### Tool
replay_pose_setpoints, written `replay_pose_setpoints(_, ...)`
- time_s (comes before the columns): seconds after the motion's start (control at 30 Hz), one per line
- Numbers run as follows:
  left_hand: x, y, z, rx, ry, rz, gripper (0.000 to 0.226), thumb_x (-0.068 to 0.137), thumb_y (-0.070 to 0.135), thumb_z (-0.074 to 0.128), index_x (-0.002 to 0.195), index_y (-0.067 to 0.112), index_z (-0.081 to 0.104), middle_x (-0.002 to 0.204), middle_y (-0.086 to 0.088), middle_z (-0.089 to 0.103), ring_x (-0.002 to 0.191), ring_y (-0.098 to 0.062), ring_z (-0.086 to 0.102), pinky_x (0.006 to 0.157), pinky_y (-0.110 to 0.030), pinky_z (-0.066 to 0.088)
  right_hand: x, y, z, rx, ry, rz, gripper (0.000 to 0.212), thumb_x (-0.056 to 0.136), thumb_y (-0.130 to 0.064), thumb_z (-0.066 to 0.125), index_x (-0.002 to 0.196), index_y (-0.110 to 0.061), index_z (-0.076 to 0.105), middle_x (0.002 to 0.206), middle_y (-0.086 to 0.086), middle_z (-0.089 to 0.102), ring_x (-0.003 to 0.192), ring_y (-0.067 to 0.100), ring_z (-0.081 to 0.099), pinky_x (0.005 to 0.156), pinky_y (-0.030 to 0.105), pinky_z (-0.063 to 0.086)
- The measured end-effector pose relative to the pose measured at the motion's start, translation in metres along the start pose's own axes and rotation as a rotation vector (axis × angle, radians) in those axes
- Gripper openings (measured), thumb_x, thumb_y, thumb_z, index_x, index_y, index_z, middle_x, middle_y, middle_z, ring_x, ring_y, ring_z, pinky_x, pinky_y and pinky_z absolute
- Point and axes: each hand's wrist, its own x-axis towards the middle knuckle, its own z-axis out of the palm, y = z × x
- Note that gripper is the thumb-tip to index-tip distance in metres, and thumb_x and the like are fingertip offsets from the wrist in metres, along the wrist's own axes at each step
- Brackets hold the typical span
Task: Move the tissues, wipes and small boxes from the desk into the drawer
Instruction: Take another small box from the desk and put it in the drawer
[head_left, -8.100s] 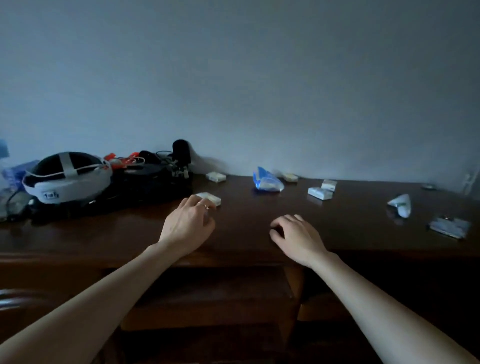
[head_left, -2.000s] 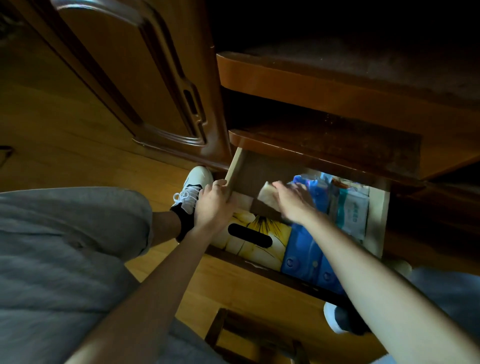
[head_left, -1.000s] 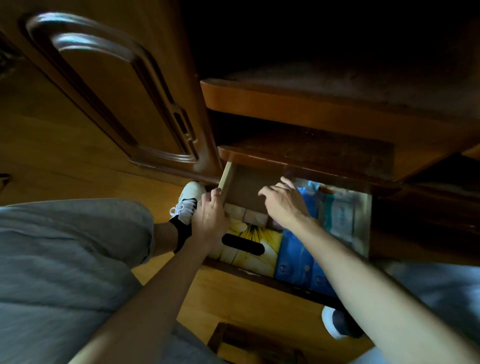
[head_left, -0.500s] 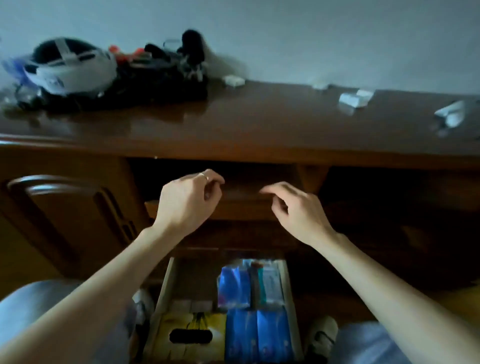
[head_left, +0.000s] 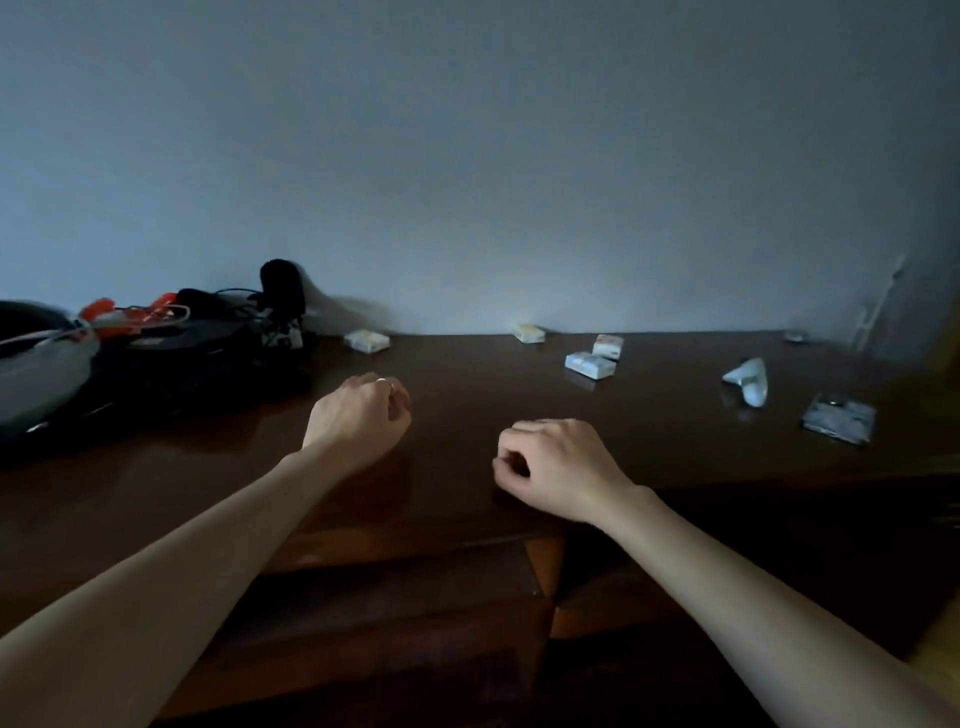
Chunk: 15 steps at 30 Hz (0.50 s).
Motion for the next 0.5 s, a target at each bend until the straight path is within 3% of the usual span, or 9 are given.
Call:
replay_pose_setpoints(0.1,0.029,-0.009,0.026,0.068,0.013,0.024,0.015,0.088,0.029,0.057,0.095,0.029,0.071,0.097,0.006,0.065,0.103,-0.019,0.058,0.074,-0.034,0.050,0.017,0.015,0.011,-0.014,-0.015,-0.056,0.029,0.092,-0.041,0.051,0.068,-0.027,0.055,0.067,-0.009,0.059,0.060,0.011,0.059,0.055,0.028,0.044)
replay_pose_setpoints(0.2,0.056,-0.018,0.050,0.114,0.020,0.058,0.012,0.088,0.031,0.058,0.090,0.029,0.070,0.095,0.007,0.064,0.103,-0.018,0.058,0.071,-0.034,0.051,0.041,0.040,0.029,-0.074,-0.013,-0.051,0.030,0.094,-0.042,0.047,0.070,-0.026,0.054,0.068,-0.008,0.060,0.060,0.015,0.060,0.053,0.027,0.038)
replay_pose_setpoints(0.27,0.078,-0.025,0.063,0.131,0.013,0.042,0.015,0.088,0.033,0.058,0.097,0.028,0.070,0.101,0.004,0.064,0.107,-0.021,0.057,0.073,-0.036,0.052,0.060,0.069,0.041,-0.136,-0.013,0.068,0.027,0.097,-0.043,0.043,0.087,-0.026,0.062,0.084,-0.008,0.066,0.075,0.019,0.066,0.060,0.033,0.048)
replay_pose_setpoints(0.33,0.103,-0.037,0.074,0.144,-0.003,-0.021,0.031,0.088,0.036,0.061,0.116,0.027,0.066,0.118,-0.001,0.062,0.116,-0.025,0.054,0.080,-0.039,0.051,0.079,0.104,0.053,-0.203,-0.032,0.275,0.028,0.100,-0.043,0.044,0.115,-0.027,0.061,0.116,-0.003,0.066,0.107,0.022,0.064,0.081,0.038,0.052)
replay_pose_setpoints(0.4,0.130,-0.050,0.086,0.144,-0.006,-0.109,0.049,0.086,0.040,0.063,0.132,0.026,0.057,0.133,-0.006,0.056,0.124,-0.029,0.050,0.090,-0.043,0.048,0.096,0.133,0.072,-0.287,-0.167,0.515,0.051,0.100,-0.049,0.046,0.145,-0.024,0.043,0.153,0.010,0.043,0.142,0.031,0.039,0.110,0.048,0.038)
replay_pose_setpoints(0.43,0.143,-0.055,0.092,0.135,0.002,-0.149,0.054,0.085,0.041,0.063,0.136,0.026,0.054,0.138,-0.008,0.053,0.127,-0.031,0.047,0.095,-0.045,0.046,0.102,0.144,0.082,-0.302,-0.224,0.642,0.064,0.099,-0.054,0.046,0.153,-0.022,0.032,0.162,0.015,0.027,0.151,0.035,0.023,0.118,0.054,0.026)
replay_pose_setpoints(0.5,0.172,-0.068,0.109,0.125,0.004,-0.217,0.060,0.086,0.046,0.060,0.141,0.025,0.048,0.147,-0.010,0.045,0.134,-0.033,0.039,0.104,-0.049,0.040,0.115,0.165,0.105,-0.259,-0.236,0.865,0.079,0.095,-0.063,0.044,0.158,-0.021,0.021,0.167,0.019,0.011,0.155,0.039,0.006,0.120,0.063,0.010)
